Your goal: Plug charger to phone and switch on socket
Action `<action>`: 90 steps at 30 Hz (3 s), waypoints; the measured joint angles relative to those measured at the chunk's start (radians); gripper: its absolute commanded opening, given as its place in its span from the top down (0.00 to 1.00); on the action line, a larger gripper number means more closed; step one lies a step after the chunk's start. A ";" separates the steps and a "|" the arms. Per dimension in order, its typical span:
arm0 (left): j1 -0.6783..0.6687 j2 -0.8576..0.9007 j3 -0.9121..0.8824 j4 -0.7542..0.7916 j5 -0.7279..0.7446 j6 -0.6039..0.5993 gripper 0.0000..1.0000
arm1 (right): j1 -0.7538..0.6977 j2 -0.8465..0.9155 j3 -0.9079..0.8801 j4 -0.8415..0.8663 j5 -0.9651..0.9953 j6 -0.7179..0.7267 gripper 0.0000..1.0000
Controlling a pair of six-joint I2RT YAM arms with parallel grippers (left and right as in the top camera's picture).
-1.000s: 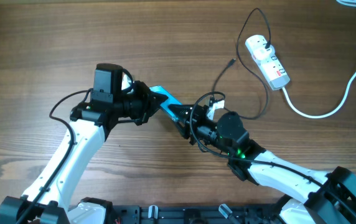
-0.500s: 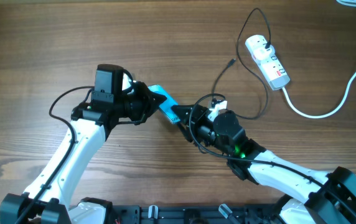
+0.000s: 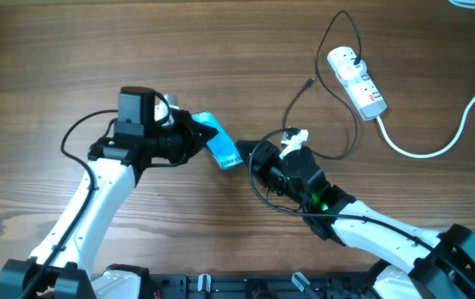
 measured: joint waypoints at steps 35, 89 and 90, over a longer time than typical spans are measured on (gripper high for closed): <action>0.097 0.168 0.000 0.086 0.374 0.272 0.96 | -0.399 0.030 0.516 -0.812 0.134 -0.699 0.38; 0.103 0.168 0.000 0.068 0.377 0.279 0.96 | -0.454 0.777 1.102 -1.046 0.093 -0.945 0.95; 0.108 0.168 0.000 0.068 0.377 0.279 0.96 | -0.452 0.776 1.110 -1.083 0.064 -0.957 0.95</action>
